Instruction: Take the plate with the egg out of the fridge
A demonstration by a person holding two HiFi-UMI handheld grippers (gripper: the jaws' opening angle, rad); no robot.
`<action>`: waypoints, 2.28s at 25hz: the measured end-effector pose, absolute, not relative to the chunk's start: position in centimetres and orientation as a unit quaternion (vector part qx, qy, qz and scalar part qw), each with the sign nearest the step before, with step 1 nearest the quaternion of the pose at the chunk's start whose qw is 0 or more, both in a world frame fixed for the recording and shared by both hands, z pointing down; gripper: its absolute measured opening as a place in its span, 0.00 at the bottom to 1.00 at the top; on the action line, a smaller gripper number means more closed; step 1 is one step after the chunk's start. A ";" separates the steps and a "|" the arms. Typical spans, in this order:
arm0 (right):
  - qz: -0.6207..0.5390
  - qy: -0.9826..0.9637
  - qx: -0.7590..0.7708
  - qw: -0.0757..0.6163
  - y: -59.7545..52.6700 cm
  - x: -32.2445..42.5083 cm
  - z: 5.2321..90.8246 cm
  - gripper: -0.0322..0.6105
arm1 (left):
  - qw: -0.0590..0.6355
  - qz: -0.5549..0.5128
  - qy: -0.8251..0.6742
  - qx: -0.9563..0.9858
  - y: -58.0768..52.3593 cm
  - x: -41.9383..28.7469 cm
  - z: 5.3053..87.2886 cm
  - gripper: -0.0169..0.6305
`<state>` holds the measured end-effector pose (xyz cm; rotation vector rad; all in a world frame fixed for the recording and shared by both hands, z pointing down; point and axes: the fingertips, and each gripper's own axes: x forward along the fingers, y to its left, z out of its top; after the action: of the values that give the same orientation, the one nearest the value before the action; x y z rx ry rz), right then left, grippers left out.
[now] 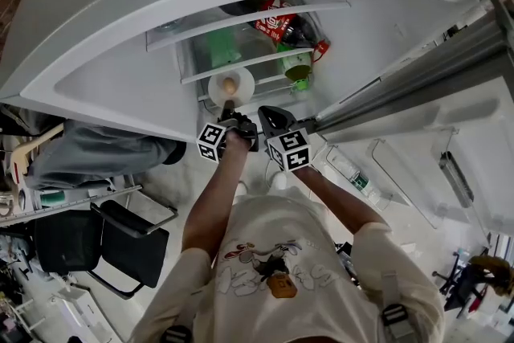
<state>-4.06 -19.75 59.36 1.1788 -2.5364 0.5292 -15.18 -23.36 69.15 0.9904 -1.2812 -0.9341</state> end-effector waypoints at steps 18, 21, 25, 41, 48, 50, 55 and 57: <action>0.173 -0.875 0.432 0.131 -18.8 -2.1 58.1 0.06 | 0.596 -0.393 -0.541 0.445 -21.7 -13.7 64.0 0.05; 0.171 -0.874 0.437 0.128 -18.8 -1.5 57.8 0.06 | 0.599 -0.392 -0.538 0.446 -21.3 -13.4 63.3 0.05; 0.164 -0.874 0.440 0.124 -18.8 -0.9 57.1 0.06 | 0.604 -0.392 -0.533 0.445 -20.5 -13.1 62.1 0.05; 0.135 -0.881 0.439 0.118 -18.2 -0.7 55.5 0.06 | 0.608 -0.390 -0.522 0.454 -18.8 -12.5 58.3 0.05; 0.127 -0.882 0.442 0.107 -17.3 0.3 54.2 0.06 | 0.620 -0.384 -0.510 0.456 -17.8 -11.7 57.1 0.05; 0.125 -0.881 0.445 0.104 -17.0 0.7 53.9 0.06 | 0.621 -0.382 -0.508 0.459 -17.5 -11.6 57.0 0.05; 0.122 -0.876 0.456 0.099 -16.5 1.7 53.3 0.06 | 0.626 -0.368 -0.505 0.466 -16.6 -11.5 57.0 0.05; 0.123 -0.876 0.457 0.096 -16.2 1.7 53.0 0.06 | 0.627 -0.364 -0.503 0.470 -16.2 -11.7 56.8 0.05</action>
<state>1.73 -16.25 53.03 1.3532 -2.5960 0.3641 -11.74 -16.23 56.77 1.0788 -1.1544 -0.8350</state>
